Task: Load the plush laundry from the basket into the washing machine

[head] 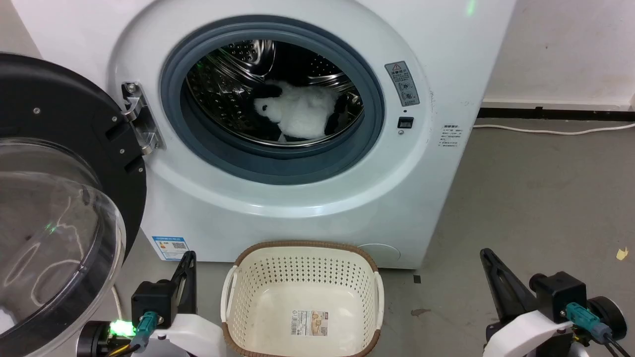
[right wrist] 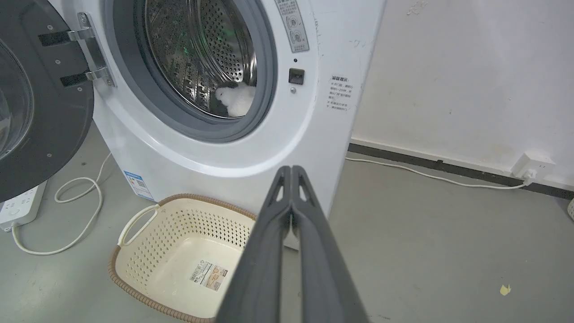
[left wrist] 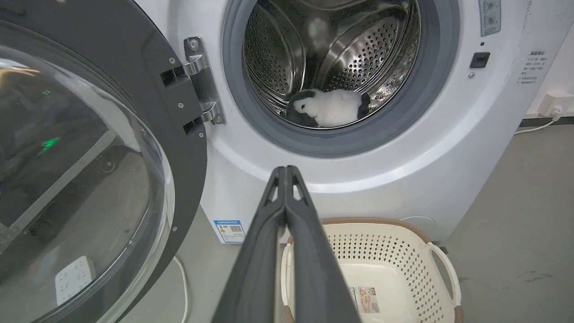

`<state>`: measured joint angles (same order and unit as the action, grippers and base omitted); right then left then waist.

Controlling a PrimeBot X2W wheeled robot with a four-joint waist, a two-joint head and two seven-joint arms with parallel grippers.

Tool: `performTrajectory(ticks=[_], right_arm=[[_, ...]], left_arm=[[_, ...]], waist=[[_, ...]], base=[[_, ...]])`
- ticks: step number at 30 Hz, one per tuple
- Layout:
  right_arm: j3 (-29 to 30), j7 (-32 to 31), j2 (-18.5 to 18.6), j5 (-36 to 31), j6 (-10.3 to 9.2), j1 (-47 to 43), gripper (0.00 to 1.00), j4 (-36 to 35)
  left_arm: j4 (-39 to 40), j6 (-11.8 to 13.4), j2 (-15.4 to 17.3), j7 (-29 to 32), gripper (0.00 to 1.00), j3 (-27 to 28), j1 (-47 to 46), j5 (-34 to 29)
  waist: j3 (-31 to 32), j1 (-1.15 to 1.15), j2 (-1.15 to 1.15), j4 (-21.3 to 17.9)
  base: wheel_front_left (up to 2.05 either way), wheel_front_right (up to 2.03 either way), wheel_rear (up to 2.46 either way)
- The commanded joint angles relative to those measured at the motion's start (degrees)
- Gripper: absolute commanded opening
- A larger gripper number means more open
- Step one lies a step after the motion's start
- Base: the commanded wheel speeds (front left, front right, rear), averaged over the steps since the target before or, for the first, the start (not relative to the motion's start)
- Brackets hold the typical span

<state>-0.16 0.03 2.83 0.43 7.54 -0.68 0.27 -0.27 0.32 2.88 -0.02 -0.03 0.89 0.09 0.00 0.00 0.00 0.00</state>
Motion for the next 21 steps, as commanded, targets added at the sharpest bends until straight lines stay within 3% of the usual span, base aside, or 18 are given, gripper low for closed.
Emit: performTrajectory(ticks=[1,21], right_arm=[[0.2,0.0,0.0,-0.4,-0.05,0.7,0.0,-0.3],[0.2,0.0,0.0,-0.4,-0.05,0.7,0.0,-0.3]], left_arm=[[0.3,-0.3,0.0,0.0,0.0,0.0,-0.9,-0.1],[0.3,-0.3,0.0,0.0,0.0,0.0,-0.9,-0.1]], waist=[[0.0,0.0,0.0,0.0],[0.0,0.0,0.0,0.0]], base=[[0.0,0.0,0.0],[0.0,0.0,0.0]])
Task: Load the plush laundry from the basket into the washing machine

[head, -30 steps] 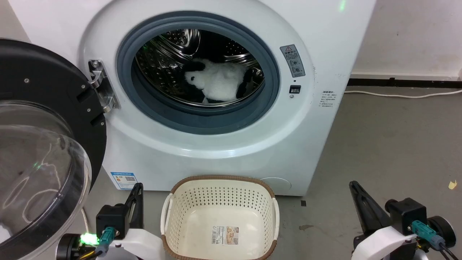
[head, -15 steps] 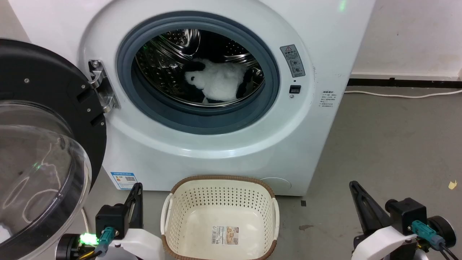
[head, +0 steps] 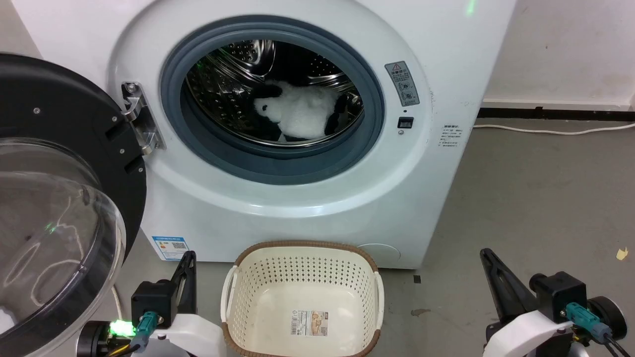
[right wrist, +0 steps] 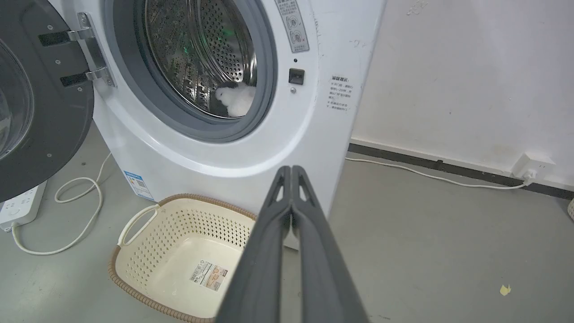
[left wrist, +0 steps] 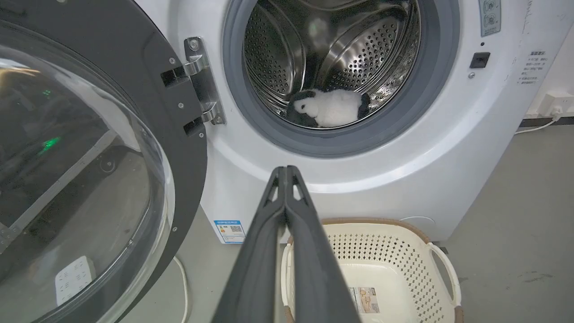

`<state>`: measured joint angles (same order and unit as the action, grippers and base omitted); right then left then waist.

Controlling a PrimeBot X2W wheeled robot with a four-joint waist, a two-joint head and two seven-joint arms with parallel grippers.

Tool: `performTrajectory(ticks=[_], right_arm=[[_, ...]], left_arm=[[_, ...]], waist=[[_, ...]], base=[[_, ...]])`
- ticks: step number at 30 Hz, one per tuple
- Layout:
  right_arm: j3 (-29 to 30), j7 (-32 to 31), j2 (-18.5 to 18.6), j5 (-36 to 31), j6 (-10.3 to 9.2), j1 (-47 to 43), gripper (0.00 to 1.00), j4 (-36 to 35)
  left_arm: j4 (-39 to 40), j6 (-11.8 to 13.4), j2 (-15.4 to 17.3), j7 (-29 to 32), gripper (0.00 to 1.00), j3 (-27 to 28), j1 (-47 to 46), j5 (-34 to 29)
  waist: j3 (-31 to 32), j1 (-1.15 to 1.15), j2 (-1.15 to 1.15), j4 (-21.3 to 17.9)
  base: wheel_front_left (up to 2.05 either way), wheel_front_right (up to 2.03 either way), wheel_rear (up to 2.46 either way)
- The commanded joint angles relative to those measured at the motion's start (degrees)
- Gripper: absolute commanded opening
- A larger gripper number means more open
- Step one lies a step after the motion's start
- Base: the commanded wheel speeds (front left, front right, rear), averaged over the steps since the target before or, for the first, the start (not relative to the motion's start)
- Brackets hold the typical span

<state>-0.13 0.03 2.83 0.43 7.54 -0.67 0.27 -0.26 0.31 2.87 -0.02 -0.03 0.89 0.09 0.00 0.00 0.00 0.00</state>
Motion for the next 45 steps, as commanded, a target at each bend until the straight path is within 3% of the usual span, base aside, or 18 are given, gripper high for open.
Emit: performTrajectory(ticks=[1,45], right_arm=[[0.1,0.0,0.0,-0.4,-0.05,0.7,0.0,-0.3],[0.1,0.0,0.0,-0.4,-0.05,0.7,0.0,-0.3]], left_arm=[[0.3,-0.3,0.0,0.0,0.0,0.0,-0.9,-0.1],[0.3,-0.3,0.0,0.0,0.0,0.0,-0.9,-0.1]], waist=[[0.0,0.0,0.0,0.0],[0.0,0.0,0.0,0.0]], base=[[0.0,0.0,0.0],[0.0,0.0,0.0]])
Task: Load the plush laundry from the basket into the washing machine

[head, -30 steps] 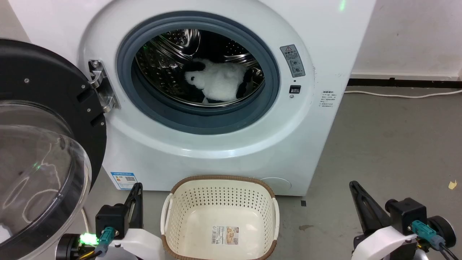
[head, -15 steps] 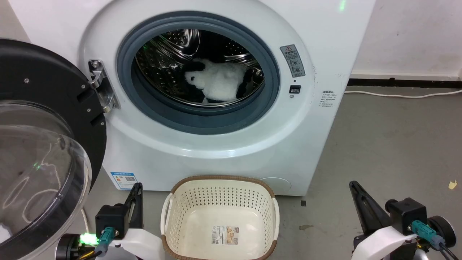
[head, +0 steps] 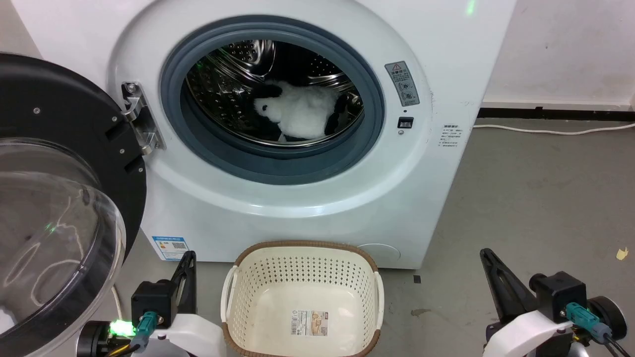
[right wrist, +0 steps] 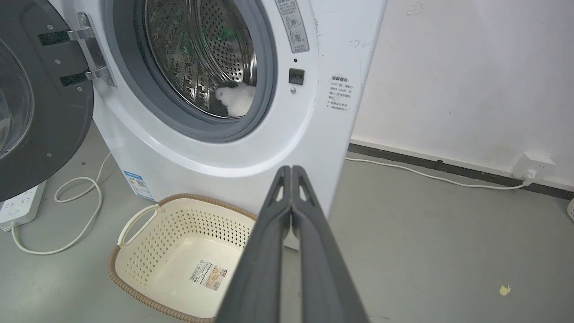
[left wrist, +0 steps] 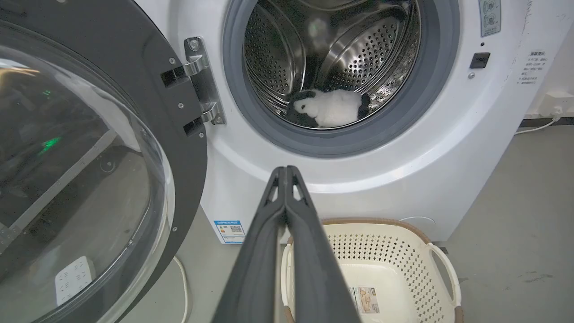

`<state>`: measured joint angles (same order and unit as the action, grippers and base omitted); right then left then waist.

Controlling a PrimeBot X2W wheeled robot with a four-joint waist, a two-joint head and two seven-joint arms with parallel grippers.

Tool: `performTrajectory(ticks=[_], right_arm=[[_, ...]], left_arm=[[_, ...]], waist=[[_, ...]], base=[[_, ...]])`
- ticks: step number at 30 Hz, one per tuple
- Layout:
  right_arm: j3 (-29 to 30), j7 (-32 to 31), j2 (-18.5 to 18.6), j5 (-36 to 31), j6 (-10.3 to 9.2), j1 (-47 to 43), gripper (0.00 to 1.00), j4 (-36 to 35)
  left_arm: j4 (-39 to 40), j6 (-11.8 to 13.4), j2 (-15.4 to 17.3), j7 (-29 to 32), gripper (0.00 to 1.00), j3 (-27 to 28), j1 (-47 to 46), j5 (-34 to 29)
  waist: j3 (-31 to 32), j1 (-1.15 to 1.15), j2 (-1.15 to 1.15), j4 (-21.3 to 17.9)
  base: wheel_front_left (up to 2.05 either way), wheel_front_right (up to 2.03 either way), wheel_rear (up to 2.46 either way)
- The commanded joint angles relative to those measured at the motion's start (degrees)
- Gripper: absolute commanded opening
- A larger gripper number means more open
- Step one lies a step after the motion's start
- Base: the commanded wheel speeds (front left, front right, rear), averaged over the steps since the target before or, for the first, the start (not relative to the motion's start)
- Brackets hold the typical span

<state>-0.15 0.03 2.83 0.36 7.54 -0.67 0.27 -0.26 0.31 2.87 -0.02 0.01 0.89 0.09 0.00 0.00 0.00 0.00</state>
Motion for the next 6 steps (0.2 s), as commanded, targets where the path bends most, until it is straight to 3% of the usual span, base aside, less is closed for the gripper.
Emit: performTrajectory(ticks=[1,6], right_arm=[[0.1,0.0,0.0,-0.4,-0.05,0.7,0.0,-0.3],[0.1,0.0,0.0,-0.4,-0.05,0.7,0.0,-0.3]], left_arm=[[0.3,-0.3,0.0,0.0,0.0,0.0,-0.9,-0.1],[0.3,-0.3,0.0,0.0,0.0,0.0,-0.9,-0.1]], waist=[[0.0,0.0,0.0,0.0],[0.0,0.0,0.0,0.0]], base=[[0.0,0.0,0.0],[0.0,0.0,0.0]])
